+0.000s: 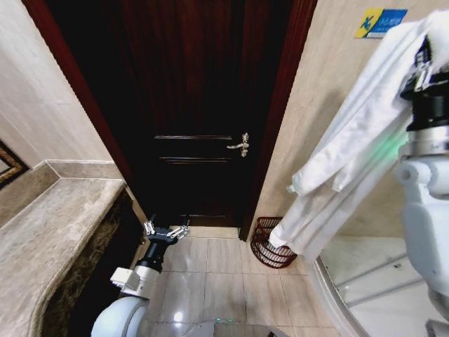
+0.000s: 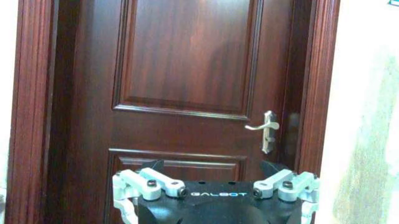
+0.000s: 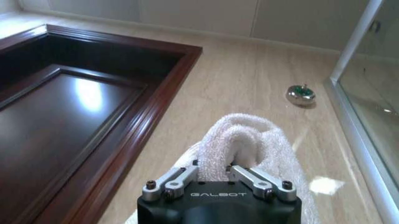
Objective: Discard the used towel into the hamper.
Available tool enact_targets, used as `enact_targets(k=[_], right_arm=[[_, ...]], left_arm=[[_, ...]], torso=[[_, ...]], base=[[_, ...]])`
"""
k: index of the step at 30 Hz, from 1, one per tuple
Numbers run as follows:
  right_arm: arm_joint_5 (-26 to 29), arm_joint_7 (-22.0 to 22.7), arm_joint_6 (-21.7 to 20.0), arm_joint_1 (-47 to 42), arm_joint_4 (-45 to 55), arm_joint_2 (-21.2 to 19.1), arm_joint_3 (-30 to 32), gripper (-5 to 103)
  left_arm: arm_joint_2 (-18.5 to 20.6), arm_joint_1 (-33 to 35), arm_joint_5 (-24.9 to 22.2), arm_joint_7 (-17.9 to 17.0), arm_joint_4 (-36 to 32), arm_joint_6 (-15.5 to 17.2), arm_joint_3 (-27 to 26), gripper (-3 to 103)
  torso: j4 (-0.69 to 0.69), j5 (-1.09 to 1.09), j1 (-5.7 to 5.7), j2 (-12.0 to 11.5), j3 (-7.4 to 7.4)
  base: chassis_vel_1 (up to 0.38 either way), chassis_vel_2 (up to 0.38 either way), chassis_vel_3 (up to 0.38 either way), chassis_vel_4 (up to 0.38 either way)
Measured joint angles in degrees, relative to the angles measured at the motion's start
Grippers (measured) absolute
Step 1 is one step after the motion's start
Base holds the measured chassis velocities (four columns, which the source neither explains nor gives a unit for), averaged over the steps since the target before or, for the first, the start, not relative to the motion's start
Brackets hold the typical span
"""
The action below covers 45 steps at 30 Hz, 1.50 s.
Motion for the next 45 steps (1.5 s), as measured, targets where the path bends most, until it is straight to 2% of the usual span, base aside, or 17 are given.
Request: enact_targets(k=[11, 16, 21, 28, 45], right_arm=[[-1.0, -1.5, 1.9, 3.3, -5.6, 1.3, -2.7, 10], [-1.7, -3.8, 6.5, -1.5, -10.1, 5.7, -2.6, 10], [-2.5, -4.7, 8.3, -4.8, -11.4, 8.5, -1.8, 10], [-4.4, -5.9, 11.3, -9.1, -14.5, 13.0, -1.1, 10], [-4.0, -9.4, 15.8, -16.7, -22.2, 17.2, -0.2, 10]], left_arm=[[0.0, 0.0, 0.0, 0.0, 0.0, 0.0, 0.0, 100], [0.0, 0.0, 0.0, 0.0, 0.0, 0.0, 0.0, 100], [0.0, 0.0, 0.0, 0.0, 0.0, 0.0, 0.0, 100], [0.0, 0.0, 0.0, 0.0, 0.0, 0.0, 0.0, 100], [0.0, 0.0, 0.0, 0.0, 0.0, 0.0, 0.0, 100]], torso=[[-0.01, -0.03, 0.00, 0.0, -0.01], [-0.01, 0.06, 0.00, 0.0, 0.00], [-0.01, -0.01, 0.00, 0.0, 0.00], [0.00, 0.02, 0.00, 0.0, 0.00], [-0.01, 0.00, 0.00, 0.0, -0.01]], base=[[0.000, 0.000, 0.000, 0.000], [0.000, 0.000, 0.000, 0.000], [0.000, 0.000, 0.000, 0.000], [0.000, 0.000, 0.000, 0.000], [0.000, 0.000, 0.000, 0.000]])
